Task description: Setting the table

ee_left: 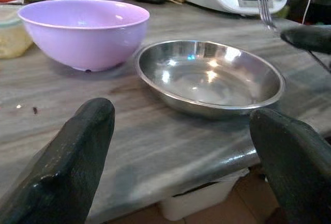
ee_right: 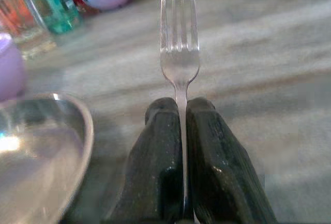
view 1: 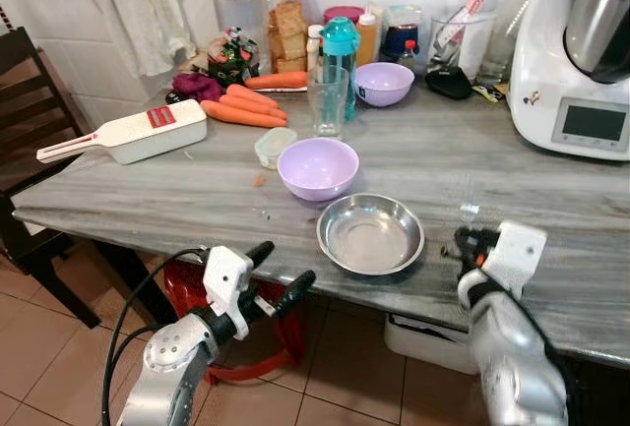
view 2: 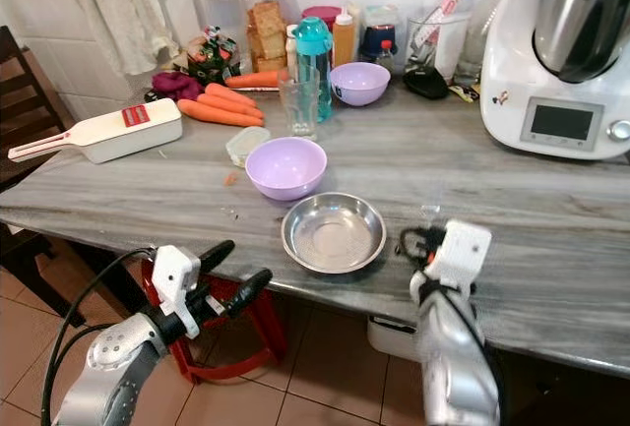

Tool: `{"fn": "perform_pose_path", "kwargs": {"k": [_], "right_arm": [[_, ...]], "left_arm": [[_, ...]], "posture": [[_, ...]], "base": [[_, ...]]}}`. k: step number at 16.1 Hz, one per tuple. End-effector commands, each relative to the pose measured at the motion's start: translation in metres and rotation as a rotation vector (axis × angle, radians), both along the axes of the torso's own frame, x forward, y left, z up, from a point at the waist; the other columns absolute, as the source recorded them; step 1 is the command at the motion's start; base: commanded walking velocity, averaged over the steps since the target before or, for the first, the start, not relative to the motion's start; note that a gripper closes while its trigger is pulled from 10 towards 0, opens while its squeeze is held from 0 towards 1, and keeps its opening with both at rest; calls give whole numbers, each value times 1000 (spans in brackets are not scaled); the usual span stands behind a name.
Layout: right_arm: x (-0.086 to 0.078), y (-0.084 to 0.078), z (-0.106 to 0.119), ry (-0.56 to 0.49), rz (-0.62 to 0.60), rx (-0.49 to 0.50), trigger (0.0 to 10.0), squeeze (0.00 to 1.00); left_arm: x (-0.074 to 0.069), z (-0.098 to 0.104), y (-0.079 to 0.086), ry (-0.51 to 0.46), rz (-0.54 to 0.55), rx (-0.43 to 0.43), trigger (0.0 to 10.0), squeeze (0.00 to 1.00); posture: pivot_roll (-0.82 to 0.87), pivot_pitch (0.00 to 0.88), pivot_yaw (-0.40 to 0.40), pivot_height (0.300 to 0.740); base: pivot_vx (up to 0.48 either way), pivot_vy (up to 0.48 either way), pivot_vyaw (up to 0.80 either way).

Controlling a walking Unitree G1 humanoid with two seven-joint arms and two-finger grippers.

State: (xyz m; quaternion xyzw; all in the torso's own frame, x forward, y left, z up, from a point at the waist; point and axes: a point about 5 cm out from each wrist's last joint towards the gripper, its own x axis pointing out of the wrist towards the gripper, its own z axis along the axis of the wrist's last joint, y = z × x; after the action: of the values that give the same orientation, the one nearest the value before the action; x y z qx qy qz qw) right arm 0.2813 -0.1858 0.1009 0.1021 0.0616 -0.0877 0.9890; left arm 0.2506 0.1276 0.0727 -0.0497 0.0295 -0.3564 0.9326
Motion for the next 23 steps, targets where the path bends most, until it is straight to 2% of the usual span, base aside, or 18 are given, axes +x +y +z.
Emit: {"fn": "perform_pose_path", "kwargs": {"k": [1, 6, 9, 12, 15, 23], "right_arm": [[5, 3, -5, 44, 26, 17, 10000, 0], [15, 29, -18, 109, 99, 43, 10000, 0], [19, 37, -21, 131, 115, 57, 10000, 0], [21, 40, -23, 138, 119, 55, 10000, 0], [19, 35, -30, 182, 86, 20, 10000, 0], [18, 27, -32, 187, 48, -4, 10000, 0]], "left_arm": [[-1, 3, -1, -14, -29, 9, 10000, 0], [-5, -1, -4, 3, -58, 10, 10000, 0], [-6, -5, -4, 11, -67, 9, 10000, 0], [-6, -7, -5, 14, -73, 10, 10000, 0], [-7, -10, -6, 26, -102, 0, 10000, 0], [-8, -11, -7, 31, -131, -5, 10000, 0]], "posture": [[-48, 0, 43, 740], [-43, 0, 36, 740], [-43, 0, 40, 740], [-43, 0, 40, 740], [-42, 0, 44, 740], [-43, 0, 49, 740]], "base": [[0, 0, 0], [0, 0, 0], [0, 0, 0], [0, 0, 0], [0, 0, 0], [0, 0, 0]]}}
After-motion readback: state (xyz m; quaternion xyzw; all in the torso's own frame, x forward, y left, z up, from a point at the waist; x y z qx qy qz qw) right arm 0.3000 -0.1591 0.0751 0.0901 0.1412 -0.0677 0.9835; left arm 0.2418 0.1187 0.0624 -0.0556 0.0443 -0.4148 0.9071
